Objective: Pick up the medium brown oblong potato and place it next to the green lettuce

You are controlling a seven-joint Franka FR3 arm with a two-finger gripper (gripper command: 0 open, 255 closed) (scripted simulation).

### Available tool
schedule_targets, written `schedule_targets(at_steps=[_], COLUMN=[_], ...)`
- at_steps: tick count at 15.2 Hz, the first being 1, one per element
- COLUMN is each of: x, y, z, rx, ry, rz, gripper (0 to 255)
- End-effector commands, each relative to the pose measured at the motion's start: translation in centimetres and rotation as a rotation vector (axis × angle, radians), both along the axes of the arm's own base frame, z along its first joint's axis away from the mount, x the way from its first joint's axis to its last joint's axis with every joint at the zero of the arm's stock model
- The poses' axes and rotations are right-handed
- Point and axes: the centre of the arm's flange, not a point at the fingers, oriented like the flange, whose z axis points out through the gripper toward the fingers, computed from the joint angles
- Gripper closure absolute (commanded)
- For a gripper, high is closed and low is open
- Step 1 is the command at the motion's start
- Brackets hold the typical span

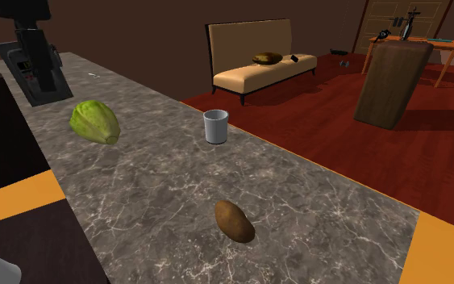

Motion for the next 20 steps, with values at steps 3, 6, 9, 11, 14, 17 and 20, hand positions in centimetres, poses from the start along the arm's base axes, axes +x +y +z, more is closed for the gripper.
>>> schedule_targets(at_steps=[3, 6, 9, 11, 14, 17, 20], x=[0.4, 1.3, 2.5, 3.4, 5.1, 7.0, 9.2], y=[-2.0, -4.9, -7.7, -9.5, -12.2, -14.6, -16.9], z=[-1.5, -3.6, -5.8, -7.2, -9.3, -11.3, -13.4], rx=[-0.003, -0.007, -0.01, -0.013, -0.017, -0.021, -0.025], ry=[-0.009, -0.024, -0.038, -0.047, -0.061, -0.075, -0.09], rz=[0.061, 0.153, 0.246, 0.307, 0.399, 0.491, 0.583], gripper=[0, 0, 0, 0, 0, 0, 0])
